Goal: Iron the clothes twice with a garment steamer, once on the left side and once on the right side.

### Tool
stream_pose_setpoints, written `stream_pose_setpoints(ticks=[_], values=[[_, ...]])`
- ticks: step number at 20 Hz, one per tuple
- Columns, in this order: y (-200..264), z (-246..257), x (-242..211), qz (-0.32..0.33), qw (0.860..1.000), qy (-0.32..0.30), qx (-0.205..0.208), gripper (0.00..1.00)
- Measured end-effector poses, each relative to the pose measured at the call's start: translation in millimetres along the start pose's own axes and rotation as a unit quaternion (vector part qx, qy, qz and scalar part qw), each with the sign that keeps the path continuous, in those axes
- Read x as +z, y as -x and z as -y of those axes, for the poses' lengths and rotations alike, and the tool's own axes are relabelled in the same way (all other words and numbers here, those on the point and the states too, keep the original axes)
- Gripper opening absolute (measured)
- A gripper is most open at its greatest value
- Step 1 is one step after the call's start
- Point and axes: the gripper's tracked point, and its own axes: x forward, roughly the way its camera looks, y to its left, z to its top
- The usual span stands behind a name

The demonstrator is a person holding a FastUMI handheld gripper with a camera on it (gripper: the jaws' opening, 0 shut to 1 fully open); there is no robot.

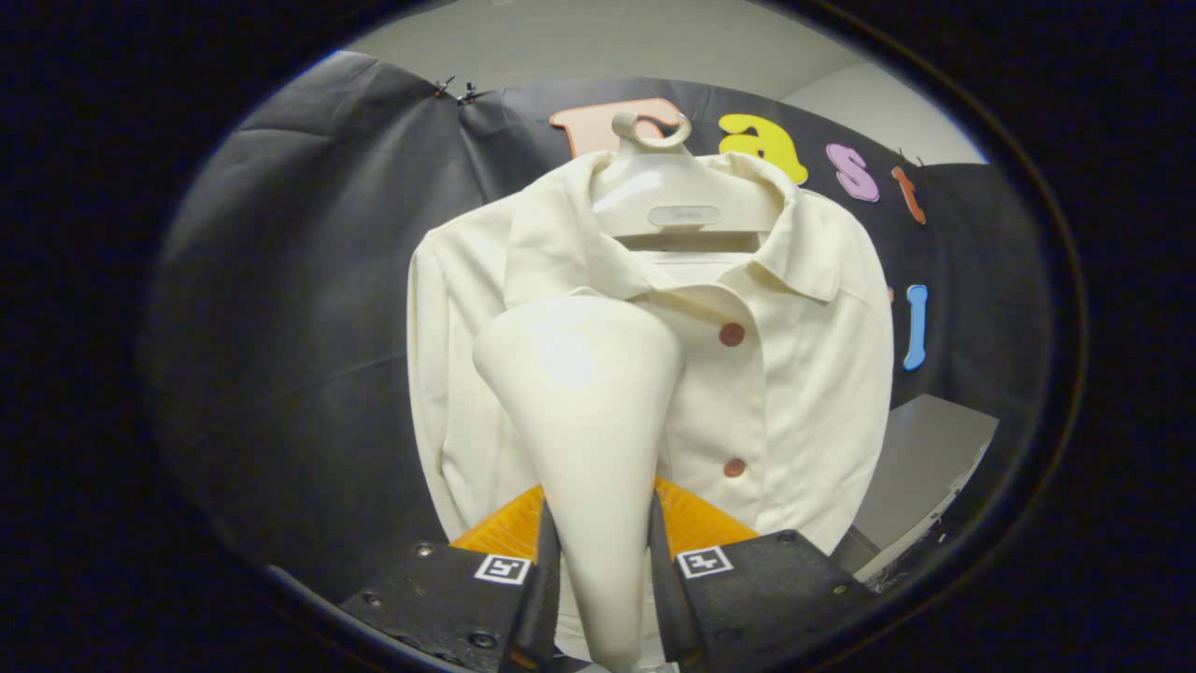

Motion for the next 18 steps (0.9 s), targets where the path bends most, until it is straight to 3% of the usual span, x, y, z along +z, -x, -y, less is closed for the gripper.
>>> stream_pose_setpoints(ticks=[6, 18], values=[[-17.1, 2.8, -37.1, -0.031, 0.999, 0.034, -0.017, 0.43], [-41.8, 2.2, -139.5, -0.115, 0.991, 0.072, -0.008, 0.43]])
